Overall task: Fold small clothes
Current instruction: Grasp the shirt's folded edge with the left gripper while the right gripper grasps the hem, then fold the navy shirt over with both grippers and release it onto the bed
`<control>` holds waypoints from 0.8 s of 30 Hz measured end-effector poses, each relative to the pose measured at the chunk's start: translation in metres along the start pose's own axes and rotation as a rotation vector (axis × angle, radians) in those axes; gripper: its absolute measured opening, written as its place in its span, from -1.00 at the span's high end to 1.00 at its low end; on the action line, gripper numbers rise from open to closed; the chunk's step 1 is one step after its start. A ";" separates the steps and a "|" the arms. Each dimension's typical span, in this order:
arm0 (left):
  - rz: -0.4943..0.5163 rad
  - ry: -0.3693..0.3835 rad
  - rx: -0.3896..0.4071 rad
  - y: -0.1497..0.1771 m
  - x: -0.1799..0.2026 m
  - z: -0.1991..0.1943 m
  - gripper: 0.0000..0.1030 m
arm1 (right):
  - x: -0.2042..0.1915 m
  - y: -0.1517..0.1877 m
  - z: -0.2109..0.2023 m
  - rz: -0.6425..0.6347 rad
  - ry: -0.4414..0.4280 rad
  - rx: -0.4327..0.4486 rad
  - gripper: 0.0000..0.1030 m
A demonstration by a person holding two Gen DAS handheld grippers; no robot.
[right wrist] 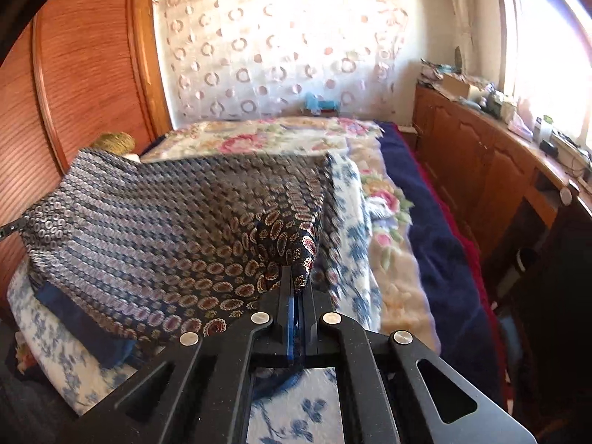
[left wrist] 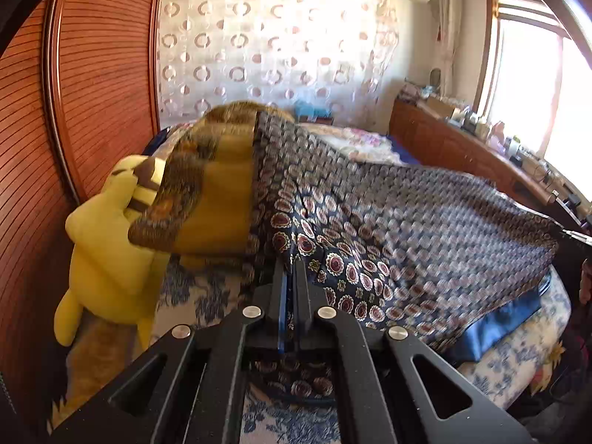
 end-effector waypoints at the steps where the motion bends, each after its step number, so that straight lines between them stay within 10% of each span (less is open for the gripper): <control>1: -0.002 -0.004 -0.009 0.002 -0.001 0.003 0.94 | 0.002 0.003 0.004 0.004 0.006 -0.006 0.98; 9: -0.012 -0.031 -0.029 0.009 -0.011 0.010 0.40 | -0.017 -0.006 0.014 0.010 0.037 0.008 0.87; 15: -0.012 -0.020 -0.037 0.013 -0.009 0.014 -0.47 | -0.038 0.004 -0.008 -0.001 0.023 0.057 0.07; 24: -0.010 -0.044 -0.068 0.022 -0.011 0.023 -0.47 | -0.087 0.018 0.005 -0.052 -0.055 0.029 -0.08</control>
Point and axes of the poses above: each gripper's, at about its wrist camera, not at the fingertips, and z roughly the way its jaws point, x to its right, y to its underside, the point moved 5 cm from there along z, roughly the way its jaws point, and after that the axes turned 1 degree about -x, right-handed, at the moved point
